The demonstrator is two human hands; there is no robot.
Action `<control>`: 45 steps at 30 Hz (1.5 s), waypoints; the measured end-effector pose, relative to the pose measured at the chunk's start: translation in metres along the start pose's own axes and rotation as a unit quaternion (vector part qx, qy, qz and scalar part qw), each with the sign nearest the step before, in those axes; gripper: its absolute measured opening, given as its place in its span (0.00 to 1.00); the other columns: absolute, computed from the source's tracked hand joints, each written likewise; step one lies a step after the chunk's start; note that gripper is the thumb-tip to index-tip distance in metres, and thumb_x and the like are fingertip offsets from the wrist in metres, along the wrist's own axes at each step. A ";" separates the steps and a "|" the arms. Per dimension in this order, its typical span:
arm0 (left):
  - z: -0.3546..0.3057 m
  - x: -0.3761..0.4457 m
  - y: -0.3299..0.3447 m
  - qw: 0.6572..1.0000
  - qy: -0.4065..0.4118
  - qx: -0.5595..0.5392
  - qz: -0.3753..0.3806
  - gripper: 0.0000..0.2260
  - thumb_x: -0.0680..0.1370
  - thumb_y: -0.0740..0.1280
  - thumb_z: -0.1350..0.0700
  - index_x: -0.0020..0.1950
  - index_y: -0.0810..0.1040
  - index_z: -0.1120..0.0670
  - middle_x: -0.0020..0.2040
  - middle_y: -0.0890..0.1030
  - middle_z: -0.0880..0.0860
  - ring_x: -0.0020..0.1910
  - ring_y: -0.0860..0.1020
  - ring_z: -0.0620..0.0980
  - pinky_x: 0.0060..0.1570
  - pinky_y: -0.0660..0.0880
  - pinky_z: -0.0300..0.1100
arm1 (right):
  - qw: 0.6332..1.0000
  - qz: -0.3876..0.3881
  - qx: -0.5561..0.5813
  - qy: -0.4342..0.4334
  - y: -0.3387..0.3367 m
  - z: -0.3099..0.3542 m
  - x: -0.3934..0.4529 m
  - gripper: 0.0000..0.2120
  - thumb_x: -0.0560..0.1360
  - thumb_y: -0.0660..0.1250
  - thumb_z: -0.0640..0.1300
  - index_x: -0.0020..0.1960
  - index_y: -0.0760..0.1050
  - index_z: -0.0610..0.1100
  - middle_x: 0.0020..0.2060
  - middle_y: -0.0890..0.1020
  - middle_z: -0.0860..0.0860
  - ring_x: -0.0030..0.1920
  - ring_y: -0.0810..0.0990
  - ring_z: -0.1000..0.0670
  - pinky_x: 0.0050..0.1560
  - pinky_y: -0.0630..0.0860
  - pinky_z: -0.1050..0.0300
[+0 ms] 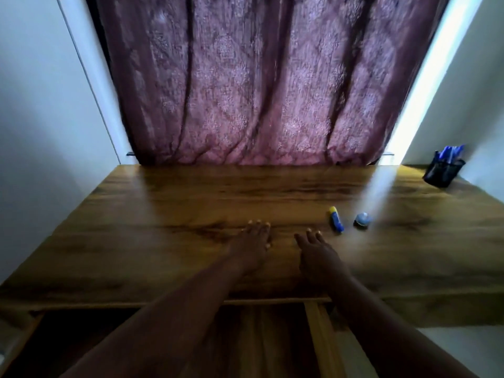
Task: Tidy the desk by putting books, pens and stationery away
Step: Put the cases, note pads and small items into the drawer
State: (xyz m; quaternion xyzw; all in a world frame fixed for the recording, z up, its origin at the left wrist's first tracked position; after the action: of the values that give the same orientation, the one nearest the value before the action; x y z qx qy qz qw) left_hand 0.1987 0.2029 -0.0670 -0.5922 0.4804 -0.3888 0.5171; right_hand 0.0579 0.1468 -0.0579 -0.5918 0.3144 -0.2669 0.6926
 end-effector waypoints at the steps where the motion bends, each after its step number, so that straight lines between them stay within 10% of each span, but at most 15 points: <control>1: 0.003 0.002 0.011 1.000 -0.013 0.009 0.013 0.24 0.83 0.51 0.52 0.78 0.50 0.55 0.79 0.52 0.56 0.77 0.51 0.56 0.75 0.52 0.50 | 1.000 0.008 -0.001 0.000 0.010 -0.004 0.002 0.29 0.78 0.56 0.45 0.77 0.51 0.47 0.76 0.55 0.41 0.75 0.53 0.38 0.72 0.59 0.46; 11: 0.005 -0.014 0.008 0.996 -0.028 -0.067 -0.060 0.12 0.78 0.62 0.60 0.60 0.79 0.56 0.62 0.76 0.57 0.62 0.73 0.55 0.58 0.66 0.41 | 0.994 -0.076 -0.036 -0.068 0.005 -0.004 -0.009 0.14 0.78 0.57 0.44 0.59 0.76 0.48 0.56 0.78 0.46 0.56 0.77 0.44 0.54 0.74 0.50; 22: -0.009 -0.135 -0.015 0.984 0.077 -0.157 -0.038 0.05 0.76 0.68 0.55 0.49 0.80 0.56 0.47 0.81 0.54 0.47 0.77 0.50 0.48 0.71 0.43 | 0.969 -0.003 0.245 -0.015 0.021 0.053 -0.115 0.17 0.73 0.67 0.49 0.61 0.75 0.51 0.50 0.81 0.52 0.48 0.78 0.51 0.46 0.73 0.58; 26: 0.009 -0.214 0.042 0.974 0.031 -0.199 0.101 0.11 0.75 0.69 0.51 0.55 0.78 0.55 0.52 0.80 0.51 0.49 0.77 0.45 0.46 0.72 0.38 | 0.952 0.145 0.269 -0.006 0.097 0.073 -0.172 0.13 0.73 0.68 0.44 0.54 0.70 0.57 0.45 0.79 0.56 0.43 0.76 0.61 0.40 0.74 0.68; 31: 0.007 -0.260 0.123 0.952 0.054 -0.186 0.237 0.15 0.76 0.67 0.51 0.62 0.75 0.52 0.58 0.78 0.51 0.56 0.76 0.49 0.50 0.70 0.39 | 0.942 0.213 0.260 0.016 0.165 0.099 -0.212 0.23 0.74 0.65 0.47 0.68 0.65 0.50 0.62 0.75 0.51 0.59 0.76 0.51 0.59 0.72 0.61; 45: -0.017 -0.250 0.107 0.959 0.138 -0.125 0.212 0.19 0.76 0.59 0.37 0.58 0.77 0.47 0.52 0.80 0.50 0.50 0.77 0.49 0.50 0.75 0.49 | 0.926 0.191 0.315 0.086 0.144 0.082 -0.198 0.15 0.73 0.69 0.49 0.58 0.73 0.50 0.53 0.78 0.54 0.51 0.78 0.54 0.44 0.72 0.64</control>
State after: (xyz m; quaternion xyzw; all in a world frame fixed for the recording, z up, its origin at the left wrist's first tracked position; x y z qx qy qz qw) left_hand 0.1054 0.4415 -0.1611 -0.4775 0.7065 -0.2850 0.4377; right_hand -0.0117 0.3696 -0.1685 -0.2466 0.3795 -0.2645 0.8516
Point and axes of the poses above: each hand's wrist, its own x-axis towards the middle knuckle, its own y-axis out of the palm, z = x × y, the point moved 8 cm from there along x, towards the middle knuckle
